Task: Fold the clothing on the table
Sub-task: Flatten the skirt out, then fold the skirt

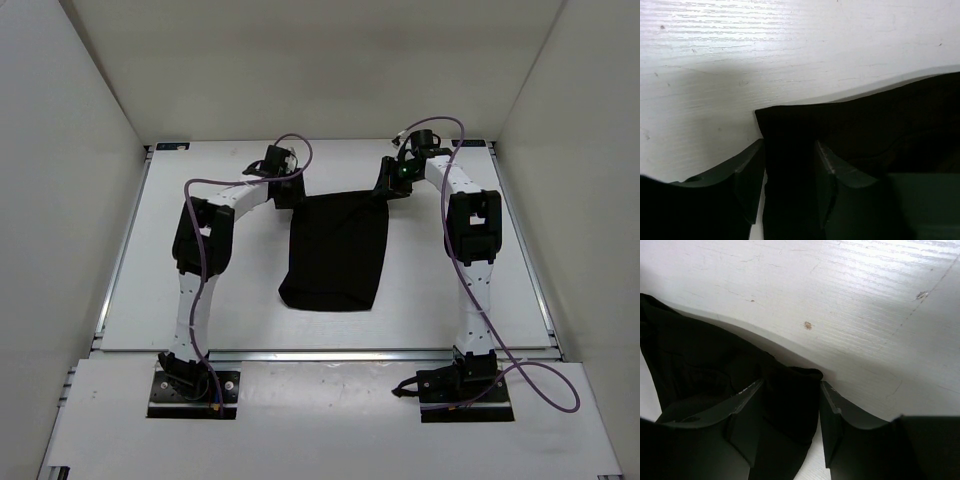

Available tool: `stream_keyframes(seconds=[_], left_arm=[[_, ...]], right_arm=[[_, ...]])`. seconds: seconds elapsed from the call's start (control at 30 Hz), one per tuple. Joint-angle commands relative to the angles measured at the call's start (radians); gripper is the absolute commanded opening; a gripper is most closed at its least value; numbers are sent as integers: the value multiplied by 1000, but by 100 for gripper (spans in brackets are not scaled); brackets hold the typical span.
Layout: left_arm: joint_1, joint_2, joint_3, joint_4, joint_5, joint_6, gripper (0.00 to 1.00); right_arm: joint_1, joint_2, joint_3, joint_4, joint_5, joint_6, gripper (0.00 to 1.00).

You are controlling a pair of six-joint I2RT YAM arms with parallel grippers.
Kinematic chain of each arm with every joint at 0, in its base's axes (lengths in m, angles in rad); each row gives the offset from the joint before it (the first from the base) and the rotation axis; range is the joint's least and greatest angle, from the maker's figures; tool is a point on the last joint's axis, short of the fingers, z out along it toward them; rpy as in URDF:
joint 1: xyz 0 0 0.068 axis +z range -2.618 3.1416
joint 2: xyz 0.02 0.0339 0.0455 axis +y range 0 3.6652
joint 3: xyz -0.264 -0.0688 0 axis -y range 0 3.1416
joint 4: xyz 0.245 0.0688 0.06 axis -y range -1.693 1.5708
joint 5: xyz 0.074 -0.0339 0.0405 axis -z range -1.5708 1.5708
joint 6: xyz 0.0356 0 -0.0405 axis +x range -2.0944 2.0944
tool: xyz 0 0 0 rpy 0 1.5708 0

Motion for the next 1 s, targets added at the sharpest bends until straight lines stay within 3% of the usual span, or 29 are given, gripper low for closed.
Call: stream_keyframes(seconds=[0.0, 0.03, 0.1, 0.13, 0.2, 0.23, 0.47, 0.67, 0.8, 0.87, 0.97], left_arm=[[0, 29, 20, -3, 36, -27, 51], [-2, 35, 38, -3, 38, -32, 47], [-9, 44, 54, -21, 36, -34, 24], [-15, 54, 75, -26, 24, -24, 11], [-29, 64, 95, -55, -7, -15, 0], [-31, 64, 121, -60, -16, -12, 0], [-26, -57, 227, -28, -16, 93, 0], [-16, -253, 394, 15, -142, 169, 0], [-37, -467, 277, 113, -240, 232, 0], [-28, -582, 171, 150, -236, 233, 0], [-26, -768, -131, 225, -241, 227, 0]], right_arm=[[-1, -10, 34, 22, -24, 8, 43], [6, -8, 36, 20, -18, 3, 39], [6, -5, 40, 28, -33, 6, 30], [3, -5, 42, 32, -33, 15, 19], [5, -2, 48, 37, -28, 24, 4], [6, 0, 54, 39, -37, 26, 0], [-23, -68, 249, 11, -53, 32, 0], [-90, -229, 485, 132, -159, 150, 1], [-90, -379, 440, 74, -127, 60, 0], [-93, -462, 323, 48, -131, 34, 0], [-84, -636, 18, 98, -97, -21, 0]])
